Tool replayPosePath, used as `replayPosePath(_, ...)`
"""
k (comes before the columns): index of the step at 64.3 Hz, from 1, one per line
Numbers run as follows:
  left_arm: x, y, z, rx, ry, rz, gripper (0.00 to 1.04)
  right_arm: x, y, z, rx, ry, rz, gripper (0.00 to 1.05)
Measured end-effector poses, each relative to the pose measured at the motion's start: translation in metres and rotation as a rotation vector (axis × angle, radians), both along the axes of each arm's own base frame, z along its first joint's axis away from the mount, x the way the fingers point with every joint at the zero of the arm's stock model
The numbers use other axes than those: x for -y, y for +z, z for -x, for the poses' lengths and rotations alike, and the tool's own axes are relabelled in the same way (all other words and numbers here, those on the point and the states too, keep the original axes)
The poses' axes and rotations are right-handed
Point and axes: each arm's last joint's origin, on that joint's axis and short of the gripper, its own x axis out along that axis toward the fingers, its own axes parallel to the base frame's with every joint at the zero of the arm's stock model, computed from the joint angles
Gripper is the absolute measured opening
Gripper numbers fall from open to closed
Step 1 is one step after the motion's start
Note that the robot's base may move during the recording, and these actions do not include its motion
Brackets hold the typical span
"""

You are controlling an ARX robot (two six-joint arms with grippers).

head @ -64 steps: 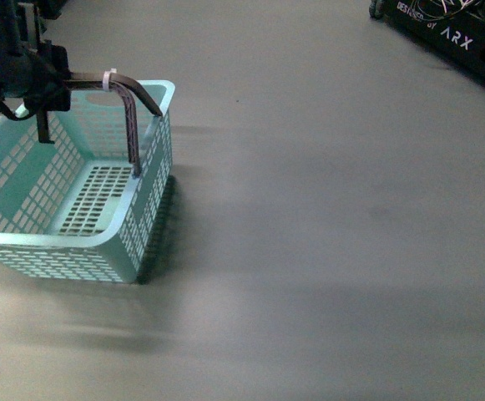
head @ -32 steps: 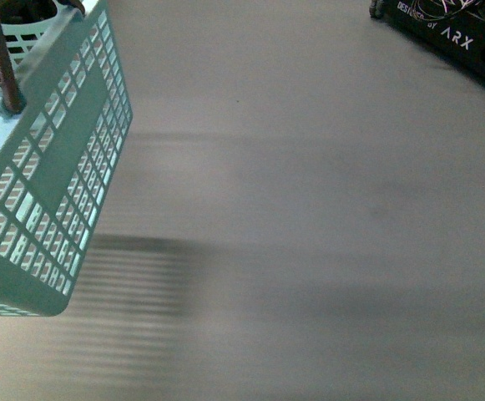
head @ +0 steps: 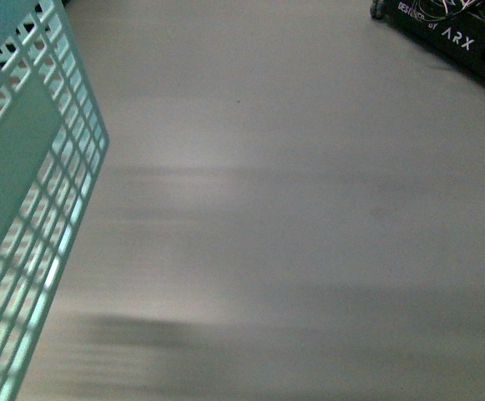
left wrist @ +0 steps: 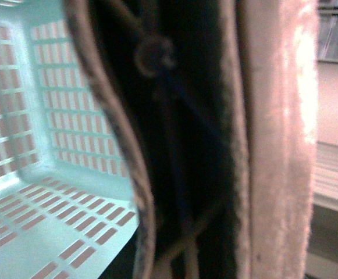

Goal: Pick mango and avocado into basket

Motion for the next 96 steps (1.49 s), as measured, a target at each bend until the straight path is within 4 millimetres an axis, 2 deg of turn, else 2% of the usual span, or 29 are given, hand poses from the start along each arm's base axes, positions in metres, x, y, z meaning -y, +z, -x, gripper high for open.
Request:
replayPosePath(7, 0.0016, 0.0061, 0.0087, 0.029, -0.012, -0.032, 0.14, 0.0, 0.0, 0.0, 0.0, 0.0, 0.0, 0.96)
replayPosePath(96, 0.001, 0.0025, 0.0081, 0.012, -0.009, -0.063, 0.14, 0.0, 0.0, 0.0, 0.0, 0.0, 0.0, 0.96)
